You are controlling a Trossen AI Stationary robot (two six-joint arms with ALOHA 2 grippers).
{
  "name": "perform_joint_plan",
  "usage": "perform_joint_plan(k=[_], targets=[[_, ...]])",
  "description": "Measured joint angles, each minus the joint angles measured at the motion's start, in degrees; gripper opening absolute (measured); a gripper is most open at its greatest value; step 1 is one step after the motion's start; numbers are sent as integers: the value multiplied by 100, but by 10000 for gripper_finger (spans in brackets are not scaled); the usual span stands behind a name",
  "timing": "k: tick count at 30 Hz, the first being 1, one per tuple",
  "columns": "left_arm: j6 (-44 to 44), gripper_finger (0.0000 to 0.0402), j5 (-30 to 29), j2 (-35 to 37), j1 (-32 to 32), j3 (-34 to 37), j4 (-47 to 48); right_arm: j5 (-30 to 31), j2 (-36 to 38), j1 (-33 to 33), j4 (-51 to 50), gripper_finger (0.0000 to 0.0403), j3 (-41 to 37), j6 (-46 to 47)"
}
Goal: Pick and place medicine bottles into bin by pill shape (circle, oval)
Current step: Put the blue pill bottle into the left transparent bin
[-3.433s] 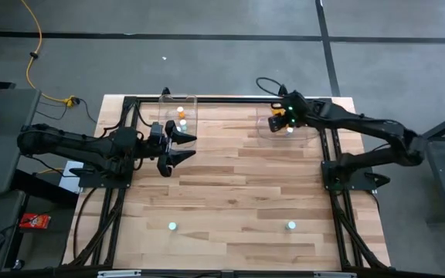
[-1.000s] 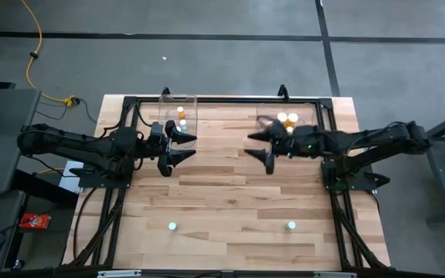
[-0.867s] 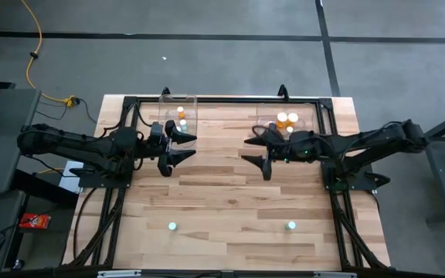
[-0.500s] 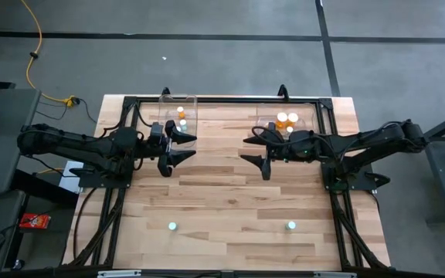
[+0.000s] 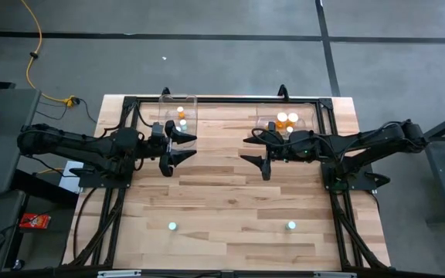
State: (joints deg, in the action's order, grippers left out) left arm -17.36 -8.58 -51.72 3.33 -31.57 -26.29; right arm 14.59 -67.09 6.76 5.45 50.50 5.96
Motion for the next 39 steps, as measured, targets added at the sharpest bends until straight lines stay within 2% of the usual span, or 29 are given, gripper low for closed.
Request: perform_joint_plan(k=[8,17,21,25,30,35,39], targets=[[-3,259,-29,0,0,0,269,-2,2,0,-2,261,0,7],[-1,259,-31,0,-2,0,300,-20,2,6,-80,261,11,506],[-3,259,-31,0,-2,0,298,-9,-32,242,-1599,261,520,1101],[-3,259,-55,0,-2,0,298,-7,-234,804,-3663,261,1162,2135],[-1,259,-116,0,-2,0,298,-141,-651,1796,-5656,261,1631,4065],[-1,259,-134,0,0,0,298,-550,-1230,2780,-6654,261,1646,6089],[-1,259,-134,0,0,0,298,-838,-1789,3294,-6723,261,1646,7221]])
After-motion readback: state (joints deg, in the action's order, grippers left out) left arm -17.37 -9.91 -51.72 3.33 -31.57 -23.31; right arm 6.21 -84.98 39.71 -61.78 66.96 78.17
